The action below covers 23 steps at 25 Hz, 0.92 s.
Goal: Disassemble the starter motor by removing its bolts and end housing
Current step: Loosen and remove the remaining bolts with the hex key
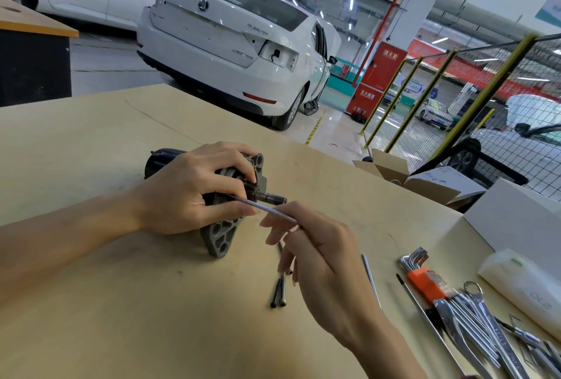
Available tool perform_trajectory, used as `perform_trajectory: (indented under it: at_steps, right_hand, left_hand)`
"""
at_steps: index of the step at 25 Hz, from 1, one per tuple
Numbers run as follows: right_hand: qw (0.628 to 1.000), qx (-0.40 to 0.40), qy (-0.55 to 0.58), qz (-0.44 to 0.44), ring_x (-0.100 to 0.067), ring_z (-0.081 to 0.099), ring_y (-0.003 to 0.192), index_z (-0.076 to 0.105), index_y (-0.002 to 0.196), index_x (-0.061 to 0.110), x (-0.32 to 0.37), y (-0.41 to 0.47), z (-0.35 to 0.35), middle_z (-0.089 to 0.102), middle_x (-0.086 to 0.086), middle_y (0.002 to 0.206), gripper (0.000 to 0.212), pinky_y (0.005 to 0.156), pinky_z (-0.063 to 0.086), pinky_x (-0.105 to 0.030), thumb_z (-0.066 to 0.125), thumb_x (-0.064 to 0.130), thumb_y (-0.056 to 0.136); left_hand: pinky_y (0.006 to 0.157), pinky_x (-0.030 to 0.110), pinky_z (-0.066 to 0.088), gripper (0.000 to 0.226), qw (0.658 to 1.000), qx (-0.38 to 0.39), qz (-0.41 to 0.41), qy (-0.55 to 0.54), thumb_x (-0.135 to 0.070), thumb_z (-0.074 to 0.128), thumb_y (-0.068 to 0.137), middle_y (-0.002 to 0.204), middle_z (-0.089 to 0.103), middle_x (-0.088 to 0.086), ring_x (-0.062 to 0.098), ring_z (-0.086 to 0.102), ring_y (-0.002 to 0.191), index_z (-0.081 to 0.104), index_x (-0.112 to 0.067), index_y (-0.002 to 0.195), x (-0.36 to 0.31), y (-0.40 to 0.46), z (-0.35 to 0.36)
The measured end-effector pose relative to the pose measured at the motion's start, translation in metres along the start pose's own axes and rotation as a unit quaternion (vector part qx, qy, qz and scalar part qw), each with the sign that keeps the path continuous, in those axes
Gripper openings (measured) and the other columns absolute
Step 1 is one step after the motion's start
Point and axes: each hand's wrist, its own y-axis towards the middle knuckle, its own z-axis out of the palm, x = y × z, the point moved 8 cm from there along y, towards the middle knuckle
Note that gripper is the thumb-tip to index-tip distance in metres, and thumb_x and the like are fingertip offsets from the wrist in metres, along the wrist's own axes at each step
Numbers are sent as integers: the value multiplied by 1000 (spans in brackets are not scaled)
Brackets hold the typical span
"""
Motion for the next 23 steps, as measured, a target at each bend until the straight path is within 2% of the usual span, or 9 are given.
perform_trajectory:
  at_steps: [4,13,15,17,19,21,23]
  right_hand:
    - [999,3,-34,-28,-17,58,59,66,88,27,8,-2,-2,60,14,87,34,52,41,-17,34,19,86]
    - [999,-21,-28,20,-17,60,56,63,89,30,-7,1,-2,64,10,82,30,52,47,-35,34,21,88]
    - [997,-38,13,64,-15,60,53,60,89,30,-14,1,-2,66,6,76,25,50,45,-37,36,26,86]
    - [989,-59,68,118,-16,59,49,57,79,24,-22,1,-5,64,1,63,21,49,42,-34,41,32,88]
    - [980,-57,113,151,-17,56,44,51,65,14,-28,3,-8,52,0,48,39,45,40,-30,45,34,98]
    - [972,-38,164,162,-18,54,42,48,57,13,-31,4,-7,45,-1,44,45,43,38,-28,44,29,99]
    - [963,-16,228,146,-20,52,41,52,58,12,-25,4,-3,43,-4,46,35,41,37,-26,45,25,90]
  left_hand:
    - [101,47,46,31,1000,0,3,5,-37,57,92,110,67,1,22,49,133,77,-16,81,0,-1,1]
    - [102,46,46,32,1000,-10,-5,-23,-41,59,89,109,67,1,22,50,131,76,-17,77,-2,2,-1]
    - [102,43,45,33,1000,-18,-10,-21,-39,57,91,108,67,1,21,51,130,76,-16,77,-1,2,-1]
    - [103,39,44,33,999,-26,-8,-22,-37,57,92,106,68,1,21,51,129,76,-15,76,-1,2,-2]
    - [104,36,44,35,999,-32,-4,-25,-36,57,92,105,68,1,20,52,129,76,-12,75,-3,3,-3]
    - [104,36,44,34,999,-32,-7,-24,-35,57,92,104,67,0,20,52,128,76,-11,76,-1,4,-3]
    - [104,36,44,34,999,-35,-6,-26,-35,57,93,105,67,0,19,52,128,76,-12,77,0,3,-3]
